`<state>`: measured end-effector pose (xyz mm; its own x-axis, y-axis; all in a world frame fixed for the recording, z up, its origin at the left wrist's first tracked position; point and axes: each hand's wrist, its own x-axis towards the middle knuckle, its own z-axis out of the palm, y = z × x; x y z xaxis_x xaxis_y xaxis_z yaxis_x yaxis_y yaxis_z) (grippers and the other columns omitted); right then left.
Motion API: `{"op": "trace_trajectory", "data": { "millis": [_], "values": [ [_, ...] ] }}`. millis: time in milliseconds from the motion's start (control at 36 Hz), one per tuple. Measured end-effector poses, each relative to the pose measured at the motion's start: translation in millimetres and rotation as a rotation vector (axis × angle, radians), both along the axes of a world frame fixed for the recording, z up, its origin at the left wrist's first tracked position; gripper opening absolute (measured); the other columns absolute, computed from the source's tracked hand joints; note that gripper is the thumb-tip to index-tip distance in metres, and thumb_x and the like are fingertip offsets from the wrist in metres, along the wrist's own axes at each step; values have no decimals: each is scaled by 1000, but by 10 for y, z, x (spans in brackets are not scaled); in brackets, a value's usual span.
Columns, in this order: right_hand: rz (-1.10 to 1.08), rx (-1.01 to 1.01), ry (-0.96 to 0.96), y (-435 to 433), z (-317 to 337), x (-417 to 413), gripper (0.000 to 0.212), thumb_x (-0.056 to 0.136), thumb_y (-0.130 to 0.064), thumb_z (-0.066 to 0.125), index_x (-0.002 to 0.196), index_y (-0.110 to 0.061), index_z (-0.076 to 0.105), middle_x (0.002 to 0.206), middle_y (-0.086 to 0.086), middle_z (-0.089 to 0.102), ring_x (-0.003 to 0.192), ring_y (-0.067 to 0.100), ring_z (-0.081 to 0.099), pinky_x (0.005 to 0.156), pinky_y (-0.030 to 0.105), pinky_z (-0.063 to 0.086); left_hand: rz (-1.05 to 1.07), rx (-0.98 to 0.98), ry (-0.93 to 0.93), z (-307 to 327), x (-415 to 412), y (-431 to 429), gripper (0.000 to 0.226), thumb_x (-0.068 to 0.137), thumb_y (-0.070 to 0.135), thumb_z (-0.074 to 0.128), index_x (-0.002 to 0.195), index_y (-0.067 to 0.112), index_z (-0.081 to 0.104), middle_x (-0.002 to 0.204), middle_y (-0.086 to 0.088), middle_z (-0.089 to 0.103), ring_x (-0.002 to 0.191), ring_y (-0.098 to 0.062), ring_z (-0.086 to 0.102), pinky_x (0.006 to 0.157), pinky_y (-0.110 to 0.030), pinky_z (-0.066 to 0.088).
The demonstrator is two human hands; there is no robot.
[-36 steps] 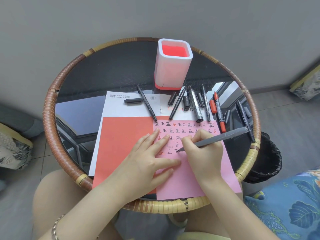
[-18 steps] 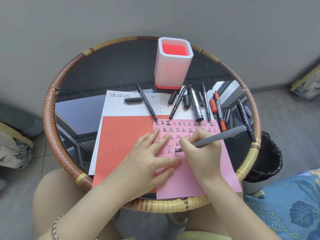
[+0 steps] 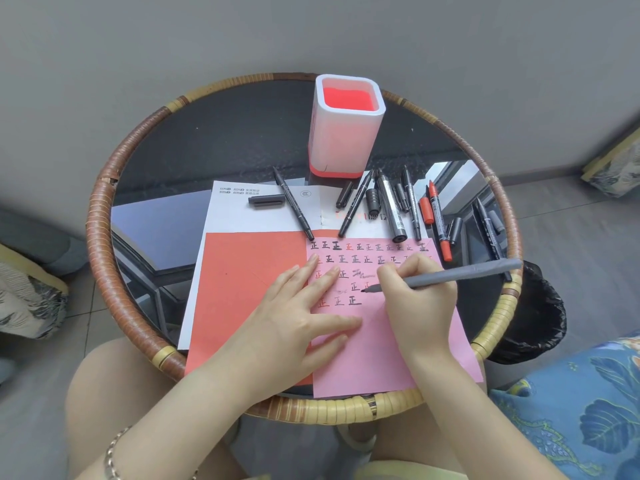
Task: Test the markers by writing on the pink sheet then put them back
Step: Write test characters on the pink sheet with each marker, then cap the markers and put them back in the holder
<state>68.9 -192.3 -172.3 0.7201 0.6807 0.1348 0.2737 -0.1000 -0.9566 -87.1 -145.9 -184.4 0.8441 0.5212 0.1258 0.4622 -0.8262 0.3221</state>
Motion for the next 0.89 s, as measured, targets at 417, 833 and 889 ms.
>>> {"op": "trace_trajectory", "data": {
  "millis": [417, 833, 889],
  "values": [
    [231, 13, 49, -71, 110, 187, 8, 88, -33, 52, 84, -32, 59, 70, -18, 68, 62, -3, 60, 58, 11, 46, 26, -99, -151, 123, 124, -47, 31, 88, 40, 42, 108, 30, 64, 129, -4, 57, 132, -25, 37, 112, -25, 9],
    [249, -322, -658, -191, 466, 1884, 15, 80, -11, 67, 87, -18, 56, 87, -4, 59, 76, 18, 59, 68, 26, 51, 63, -12, -165, 563, 945, 106, 30, 83, 33, 44, 84, 21, 72, 70, 9, 69, 66, -14, 65, 58, -30, 53],
    [227, -343, -650, -128, 407, 2003, 15, 80, -14, 67, 83, -20, 54, 85, -1, 60, 76, 23, 60, 67, 31, 49, 88, 2, -151, 563, 999, 100, 19, 80, 28, 53, 80, 23, 72, 66, 10, 67, 61, -13, 63, 52, -26, 49]
  ]
}}
